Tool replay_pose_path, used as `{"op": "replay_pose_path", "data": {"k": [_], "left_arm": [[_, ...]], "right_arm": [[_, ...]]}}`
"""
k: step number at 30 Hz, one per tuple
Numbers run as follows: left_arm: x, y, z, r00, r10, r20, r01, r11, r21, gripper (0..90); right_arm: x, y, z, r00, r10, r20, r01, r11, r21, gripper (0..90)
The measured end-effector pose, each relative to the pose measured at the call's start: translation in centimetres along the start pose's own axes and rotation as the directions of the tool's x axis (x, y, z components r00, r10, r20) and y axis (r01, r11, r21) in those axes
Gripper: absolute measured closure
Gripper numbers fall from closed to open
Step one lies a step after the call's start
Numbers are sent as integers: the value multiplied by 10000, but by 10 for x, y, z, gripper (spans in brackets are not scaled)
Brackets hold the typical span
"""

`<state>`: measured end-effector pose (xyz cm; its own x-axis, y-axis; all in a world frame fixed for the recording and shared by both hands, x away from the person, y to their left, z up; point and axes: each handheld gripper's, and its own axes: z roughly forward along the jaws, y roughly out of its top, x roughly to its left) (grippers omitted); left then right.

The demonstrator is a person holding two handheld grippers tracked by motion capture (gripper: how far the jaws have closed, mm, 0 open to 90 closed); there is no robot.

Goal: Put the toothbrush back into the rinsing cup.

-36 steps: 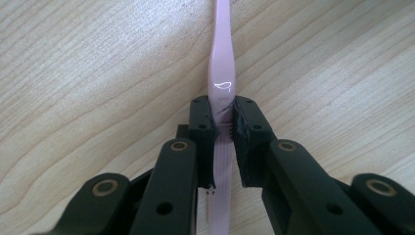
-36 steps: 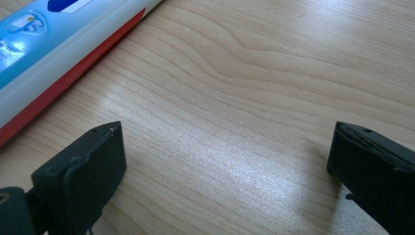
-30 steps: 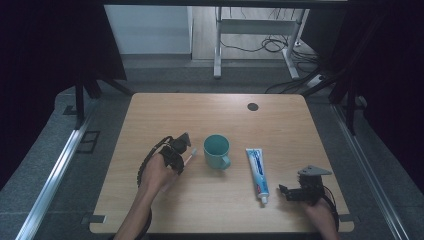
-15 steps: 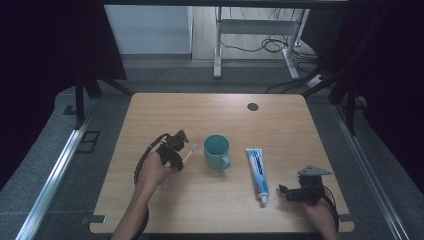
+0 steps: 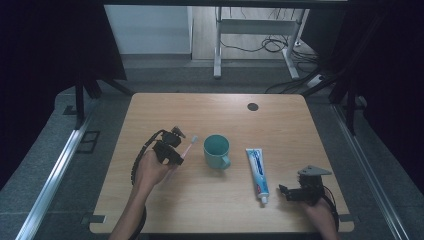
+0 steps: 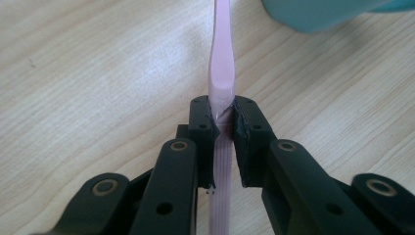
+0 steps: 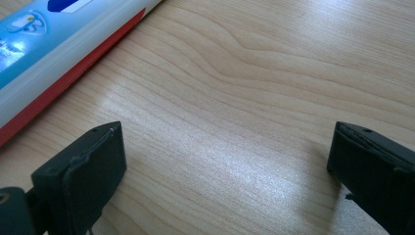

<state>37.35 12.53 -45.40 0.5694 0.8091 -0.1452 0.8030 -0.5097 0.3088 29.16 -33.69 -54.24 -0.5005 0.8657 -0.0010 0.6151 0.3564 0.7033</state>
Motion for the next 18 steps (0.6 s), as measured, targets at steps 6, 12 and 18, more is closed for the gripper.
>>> {"op": "replay_pose_path", "data": {"k": [6,12,18], "left_arm": [[0,0,-7,9999,98,-32,-99,9986,-522,793],[-2,0,-14,9997,260,3,-258,9939,-1073,793],[-4,0,-20,9992,402,17,-394,9869,-1566,793]], "right_arm": [[0,0,0,10000,4,-4,-4,10000,4,3],[0,0,0,10000,7,-5,-7,10000,4,3],[0,0,0,10000,10,-2,-10,10000,3,3]]}}
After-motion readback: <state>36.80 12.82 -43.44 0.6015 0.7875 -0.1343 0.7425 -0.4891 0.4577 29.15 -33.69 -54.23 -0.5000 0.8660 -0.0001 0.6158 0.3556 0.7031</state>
